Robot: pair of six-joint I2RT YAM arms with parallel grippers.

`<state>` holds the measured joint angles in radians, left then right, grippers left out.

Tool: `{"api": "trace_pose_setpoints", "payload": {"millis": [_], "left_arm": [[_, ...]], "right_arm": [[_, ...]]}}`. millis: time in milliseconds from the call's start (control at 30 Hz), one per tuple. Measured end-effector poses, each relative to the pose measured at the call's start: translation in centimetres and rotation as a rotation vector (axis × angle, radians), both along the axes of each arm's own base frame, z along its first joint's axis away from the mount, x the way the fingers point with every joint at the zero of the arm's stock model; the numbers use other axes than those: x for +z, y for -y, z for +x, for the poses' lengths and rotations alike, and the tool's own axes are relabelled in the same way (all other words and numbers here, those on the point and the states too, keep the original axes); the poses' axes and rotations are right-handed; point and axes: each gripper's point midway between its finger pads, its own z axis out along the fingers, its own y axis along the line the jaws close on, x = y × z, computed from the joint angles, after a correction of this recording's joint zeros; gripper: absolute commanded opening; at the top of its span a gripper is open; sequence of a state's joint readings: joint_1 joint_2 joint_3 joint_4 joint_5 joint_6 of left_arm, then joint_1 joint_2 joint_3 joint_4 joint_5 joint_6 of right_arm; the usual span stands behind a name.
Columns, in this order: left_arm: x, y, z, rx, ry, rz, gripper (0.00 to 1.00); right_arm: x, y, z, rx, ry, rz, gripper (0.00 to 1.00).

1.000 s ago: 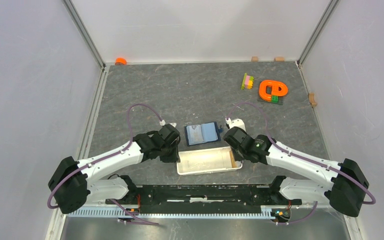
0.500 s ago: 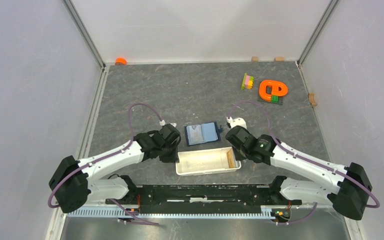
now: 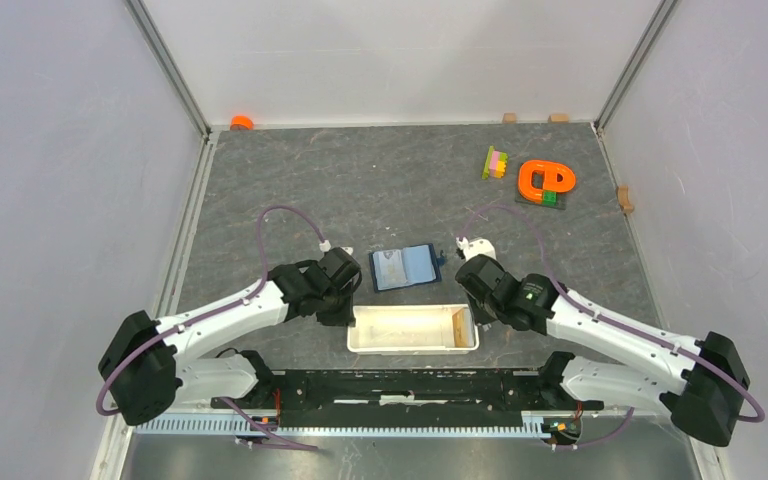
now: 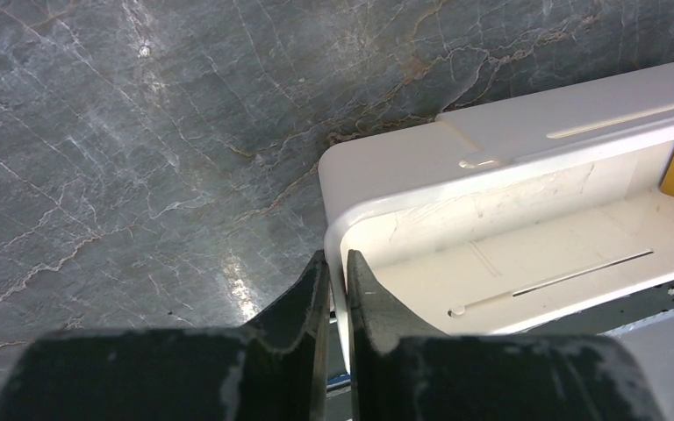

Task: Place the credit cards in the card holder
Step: Pick up the credit card from the storage box.

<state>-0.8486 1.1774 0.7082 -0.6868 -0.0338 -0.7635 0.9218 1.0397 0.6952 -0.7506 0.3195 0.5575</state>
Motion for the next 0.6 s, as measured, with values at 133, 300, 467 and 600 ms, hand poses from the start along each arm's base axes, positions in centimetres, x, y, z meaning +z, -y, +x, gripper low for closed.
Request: {"api": "trace_pose_setpoints", "payload": {"millis": [133, 300, 467, 600], "left_arm": [[0.2, -0.2, -0.3, -0.026, -0.001, 0.004, 0.55], [1.7, -0.1, -0.3, -0.064, 0.043, -0.032, 0.85], [5.1, 1.2, 1.2, -0.1, 0.121, -0.081, 1.0], [8.7, 2.6, 3.2, -0.128, 0.216, -0.144, 1.0]], "right_arm": [[0.9, 0.3, 0.7, -0.021, 0.045, -0.001, 0.0], [2.9, 0.3, 2.6, -0.049, 0.117, 0.021, 0.0], [5.7, -1.3, 5.4, -0.032, 0.208, 0.1, 0.0], [6.9, -3.1, 7.6, 0.002, 0.241, 0.18, 0.0]]}}
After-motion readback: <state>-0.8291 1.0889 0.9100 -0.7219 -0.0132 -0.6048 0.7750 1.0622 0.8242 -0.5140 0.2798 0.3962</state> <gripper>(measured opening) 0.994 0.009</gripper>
